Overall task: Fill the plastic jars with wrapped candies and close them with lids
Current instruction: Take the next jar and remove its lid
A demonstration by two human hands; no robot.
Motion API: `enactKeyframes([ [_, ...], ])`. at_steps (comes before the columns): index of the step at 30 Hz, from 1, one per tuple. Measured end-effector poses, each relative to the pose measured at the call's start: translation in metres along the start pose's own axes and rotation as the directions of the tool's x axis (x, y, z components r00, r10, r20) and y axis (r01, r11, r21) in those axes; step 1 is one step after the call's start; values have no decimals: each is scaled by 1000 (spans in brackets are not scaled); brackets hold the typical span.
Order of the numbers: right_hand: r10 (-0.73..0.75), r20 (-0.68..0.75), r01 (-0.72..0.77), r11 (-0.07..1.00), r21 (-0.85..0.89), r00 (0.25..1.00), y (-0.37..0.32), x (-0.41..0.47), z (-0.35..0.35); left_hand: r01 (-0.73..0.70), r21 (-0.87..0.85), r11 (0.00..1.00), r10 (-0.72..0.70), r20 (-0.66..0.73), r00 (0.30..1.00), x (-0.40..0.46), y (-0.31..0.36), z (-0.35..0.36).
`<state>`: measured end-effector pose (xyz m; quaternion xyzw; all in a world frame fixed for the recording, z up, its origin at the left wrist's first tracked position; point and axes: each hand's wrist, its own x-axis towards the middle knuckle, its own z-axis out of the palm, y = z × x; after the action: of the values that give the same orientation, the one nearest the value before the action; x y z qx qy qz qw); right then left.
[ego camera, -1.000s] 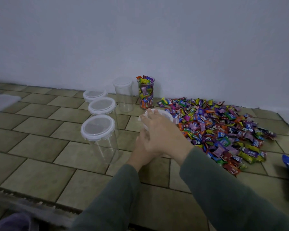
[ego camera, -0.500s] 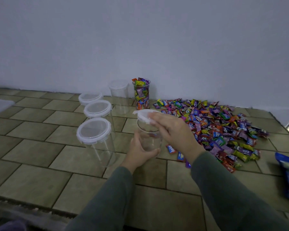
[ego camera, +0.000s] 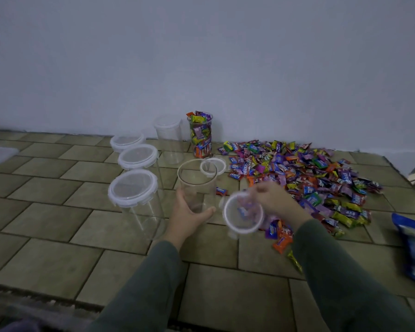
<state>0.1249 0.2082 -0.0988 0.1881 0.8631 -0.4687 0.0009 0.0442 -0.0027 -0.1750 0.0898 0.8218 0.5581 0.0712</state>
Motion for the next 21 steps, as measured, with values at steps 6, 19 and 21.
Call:
enactKeyframes([
  [6, 65, 114, -31, 960, -277, 991, 19, 4, 42, 11, 25, 1000, -10, -18, 1000, -3, 4, 0],
  [19, 45, 96, -4, 920, -393, 994, 14, 13, 50, 0, -70, 998, -7, -94, 996, -13, 7, 1],
  [21, 52, 118, 0, 915, -404, 992, 12, 14, 48, -14, -88, 996, 4, -112, 994, -20, 11, 3],
])
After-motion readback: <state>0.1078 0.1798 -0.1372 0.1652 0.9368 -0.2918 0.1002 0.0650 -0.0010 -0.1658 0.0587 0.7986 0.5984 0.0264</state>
